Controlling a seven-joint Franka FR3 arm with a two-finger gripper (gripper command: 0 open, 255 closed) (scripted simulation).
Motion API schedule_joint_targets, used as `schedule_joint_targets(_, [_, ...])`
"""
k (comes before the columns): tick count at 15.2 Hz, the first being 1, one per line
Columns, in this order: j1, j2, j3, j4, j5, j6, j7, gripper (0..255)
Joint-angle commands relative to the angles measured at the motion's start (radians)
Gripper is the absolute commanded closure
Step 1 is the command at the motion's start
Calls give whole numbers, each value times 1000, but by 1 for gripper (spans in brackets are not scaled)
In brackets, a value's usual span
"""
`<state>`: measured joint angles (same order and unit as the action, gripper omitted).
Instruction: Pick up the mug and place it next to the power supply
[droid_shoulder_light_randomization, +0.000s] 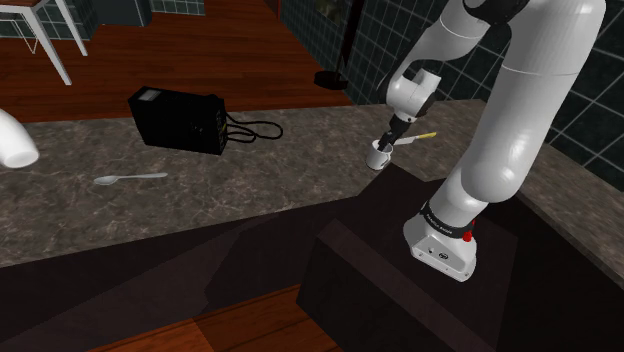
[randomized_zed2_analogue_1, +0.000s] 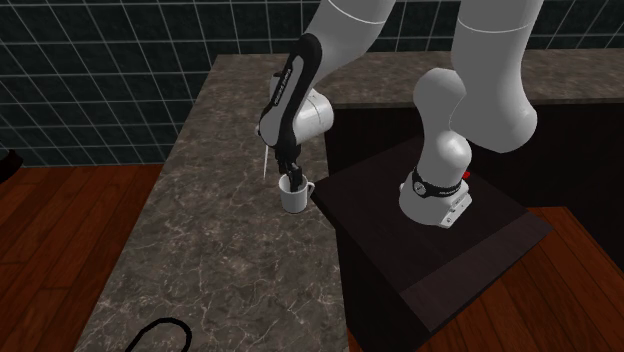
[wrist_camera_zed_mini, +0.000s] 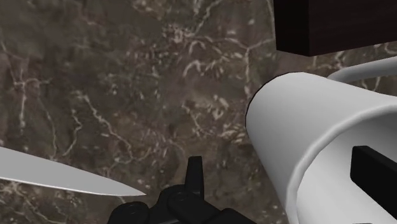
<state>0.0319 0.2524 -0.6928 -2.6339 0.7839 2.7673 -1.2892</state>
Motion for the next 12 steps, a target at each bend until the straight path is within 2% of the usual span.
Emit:
schedule_joint_targets(1, [-3,3,3,1,6,0,-4,0])
schedule_joint_targets(4, [-3,3,3,1,6,0,-4,0])
schedule_joint_targets(5, [-3,3,3,1,6,0,-4,255])
schedule_joint_targets(12, [-3,3,3,2,6,0,-4,255])
